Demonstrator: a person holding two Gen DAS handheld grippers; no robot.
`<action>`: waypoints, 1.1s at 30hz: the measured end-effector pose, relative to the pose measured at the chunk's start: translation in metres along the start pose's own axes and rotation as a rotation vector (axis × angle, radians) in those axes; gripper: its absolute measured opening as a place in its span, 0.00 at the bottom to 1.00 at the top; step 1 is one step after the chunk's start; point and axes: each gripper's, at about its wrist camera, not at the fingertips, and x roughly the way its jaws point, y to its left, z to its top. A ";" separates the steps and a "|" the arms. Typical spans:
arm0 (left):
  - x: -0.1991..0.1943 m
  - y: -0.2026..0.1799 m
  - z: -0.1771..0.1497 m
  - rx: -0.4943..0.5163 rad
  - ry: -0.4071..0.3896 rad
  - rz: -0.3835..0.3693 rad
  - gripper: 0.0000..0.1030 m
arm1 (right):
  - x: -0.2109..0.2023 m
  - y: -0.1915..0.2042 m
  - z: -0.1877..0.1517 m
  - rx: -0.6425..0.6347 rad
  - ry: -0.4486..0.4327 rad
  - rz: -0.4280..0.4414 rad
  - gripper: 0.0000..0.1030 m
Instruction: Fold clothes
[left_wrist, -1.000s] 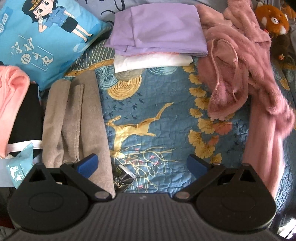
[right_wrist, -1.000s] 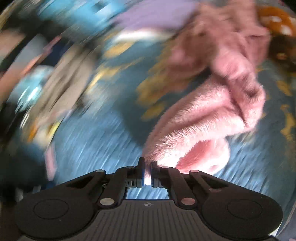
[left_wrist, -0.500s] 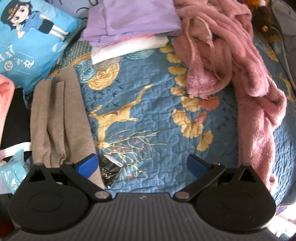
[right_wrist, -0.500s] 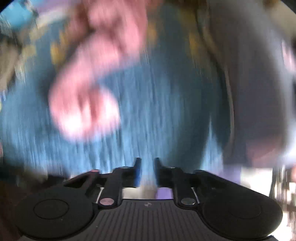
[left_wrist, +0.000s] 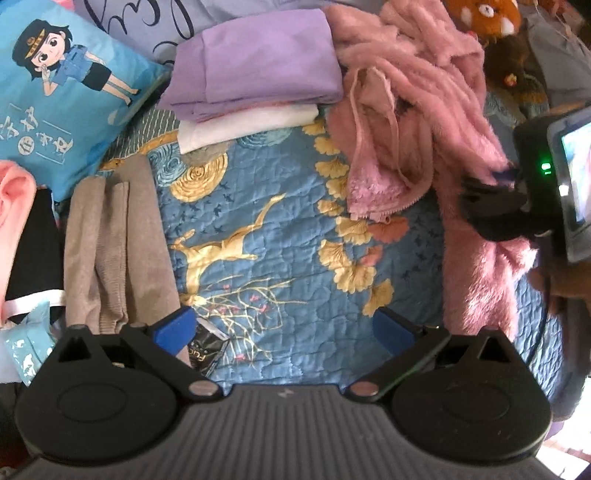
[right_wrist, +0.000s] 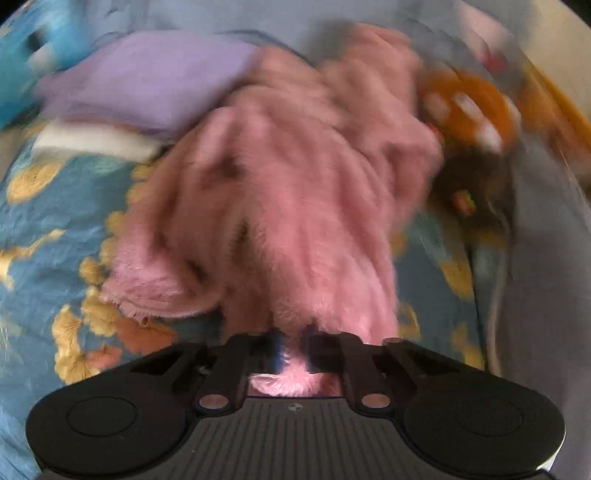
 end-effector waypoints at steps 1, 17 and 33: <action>-0.001 -0.001 0.000 -0.002 -0.007 0.000 1.00 | -0.012 -0.011 -0.006 0.072 -0.027 0.034 0.08; -0.011 -0.067 0.029 0.311 -0.332 -0.106 1.00 | -0.235 -0.153 -0.030 0.312 -0.311 0.011 0.05; -0.035 -0.226 0.023 1.072 -0.711 -0.376 1.00 | -0.339 -0.177 -0.069 0.407 -0.439 -0.037 0.05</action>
